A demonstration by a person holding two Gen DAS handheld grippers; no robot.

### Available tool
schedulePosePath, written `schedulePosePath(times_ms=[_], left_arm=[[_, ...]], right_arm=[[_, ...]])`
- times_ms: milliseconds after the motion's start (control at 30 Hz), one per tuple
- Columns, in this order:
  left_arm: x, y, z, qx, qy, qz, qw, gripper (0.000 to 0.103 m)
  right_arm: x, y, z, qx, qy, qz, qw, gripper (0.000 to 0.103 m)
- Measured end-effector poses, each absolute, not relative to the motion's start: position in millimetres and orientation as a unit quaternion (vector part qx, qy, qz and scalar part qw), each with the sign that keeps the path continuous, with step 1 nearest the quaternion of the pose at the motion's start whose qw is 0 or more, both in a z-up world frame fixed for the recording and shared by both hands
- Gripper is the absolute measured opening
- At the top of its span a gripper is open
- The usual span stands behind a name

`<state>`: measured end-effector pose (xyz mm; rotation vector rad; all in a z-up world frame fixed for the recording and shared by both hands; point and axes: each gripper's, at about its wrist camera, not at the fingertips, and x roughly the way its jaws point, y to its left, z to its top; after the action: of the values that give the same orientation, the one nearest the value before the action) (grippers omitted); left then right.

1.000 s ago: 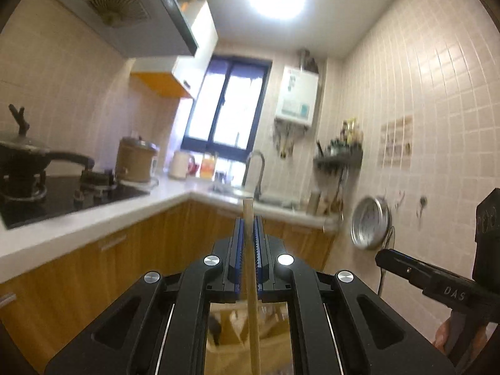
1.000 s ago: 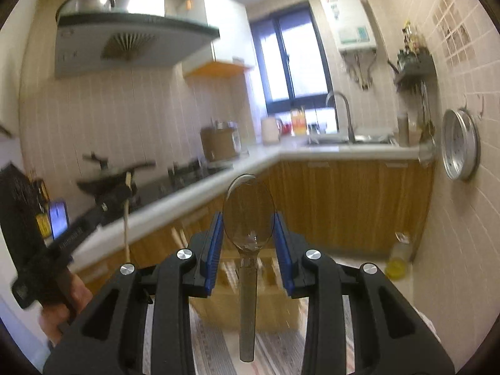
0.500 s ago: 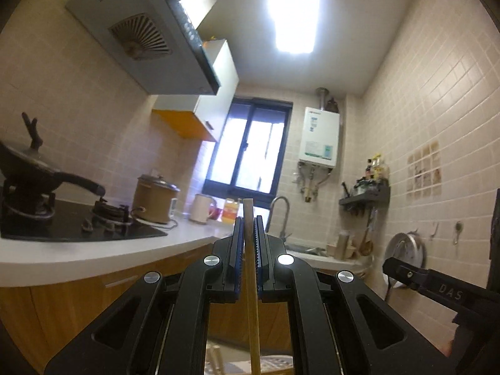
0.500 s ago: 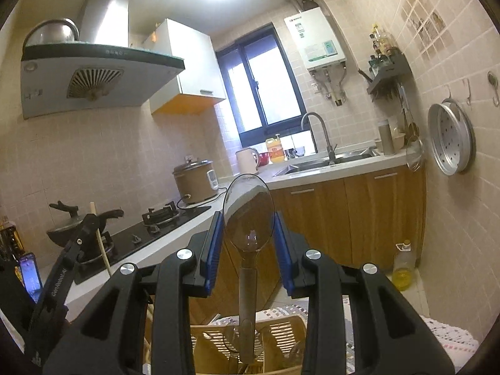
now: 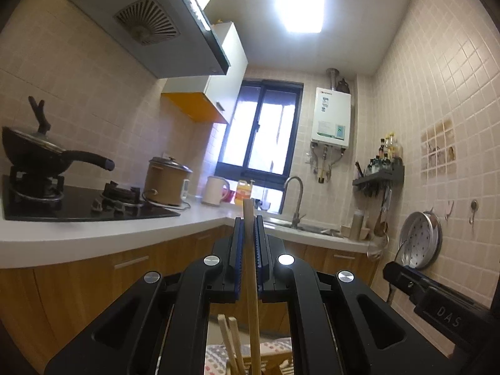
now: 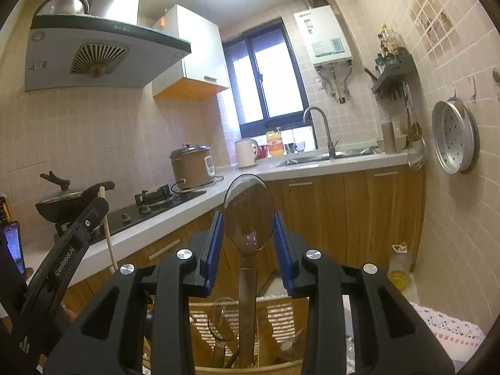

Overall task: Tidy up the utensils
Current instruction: 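Open both tools to drop the chopstick and spoon into the basket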

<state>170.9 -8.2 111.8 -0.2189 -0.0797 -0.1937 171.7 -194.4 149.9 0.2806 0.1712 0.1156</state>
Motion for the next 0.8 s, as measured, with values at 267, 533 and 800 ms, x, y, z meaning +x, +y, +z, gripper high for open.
schedulePosePath(times_ms=[267, 533, 800], left_arm=[[150.8, -0.4, 117.1, -0.105, -0.037, -0.094, 0.989, 0.048], [106.4, 11.8, 137.8, -0.104, -0.016, -0.104, 0.989, 0.049], [53.7, 5.8, 125.0, -0.092, 0.069, -0.123, 0.986, 0.072]], right_arm=[[150.2, -193.4, 156.5, 0.128, 0.079, 0.068, 0.986, 0.067], [94.2, -209.1, 173.7, 0.127, 0.082, 0.063, 0.986, 0.067], [36.0, -226.1, 156.2, 0.113, 0.134, 0.068, 0.982, 0.067]])
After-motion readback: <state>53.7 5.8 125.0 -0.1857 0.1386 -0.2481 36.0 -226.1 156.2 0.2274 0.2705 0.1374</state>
